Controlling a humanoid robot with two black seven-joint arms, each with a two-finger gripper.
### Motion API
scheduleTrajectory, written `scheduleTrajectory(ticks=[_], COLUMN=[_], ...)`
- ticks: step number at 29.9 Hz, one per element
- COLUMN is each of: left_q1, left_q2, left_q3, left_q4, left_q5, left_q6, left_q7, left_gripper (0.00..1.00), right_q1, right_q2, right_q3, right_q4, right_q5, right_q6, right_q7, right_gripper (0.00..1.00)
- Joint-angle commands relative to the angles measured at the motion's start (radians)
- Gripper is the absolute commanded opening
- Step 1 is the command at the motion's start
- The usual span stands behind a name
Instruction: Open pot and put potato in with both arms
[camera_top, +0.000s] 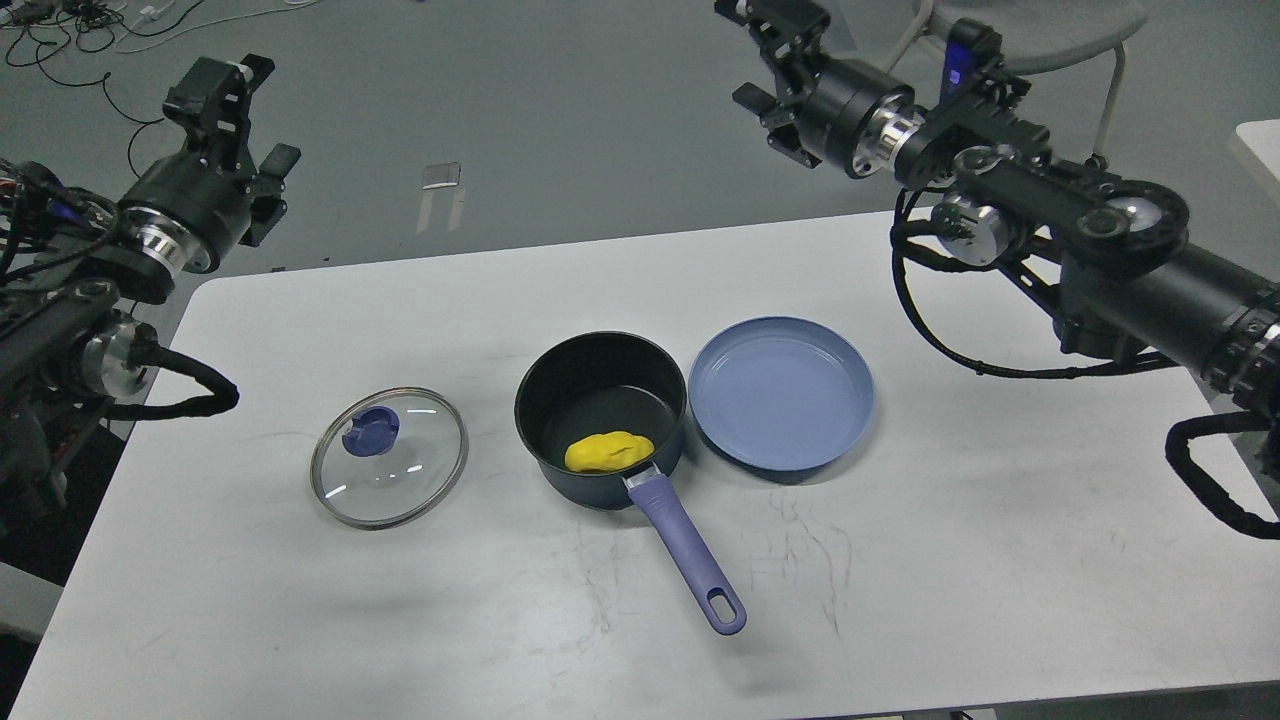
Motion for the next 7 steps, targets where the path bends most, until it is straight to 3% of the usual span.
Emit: scheduleTrajectory(ticks=[1,7], left_q1=[0.004,0.006], left_q2=[-0.004,-0.005], left_q3=[0.000,-0.001], left_q4=[0.000,0.000], left_q5=[-0.012,-0.016], left_q6=[0.002,0.002], left_q7=[-0.001,-0.001], left_gripper=[0.98,0.98], right_q1=[-0.071,-0.140], right_q2=[-0.013,-0.041], right_q3=[0.089,0.176], right_q4=[-0.002,0.010], right_q5=[0.054,0.056], right_q6=[0.063,0.074], right_q7=[-0.021,-0.020], right_gripper=[1.00,1.00])
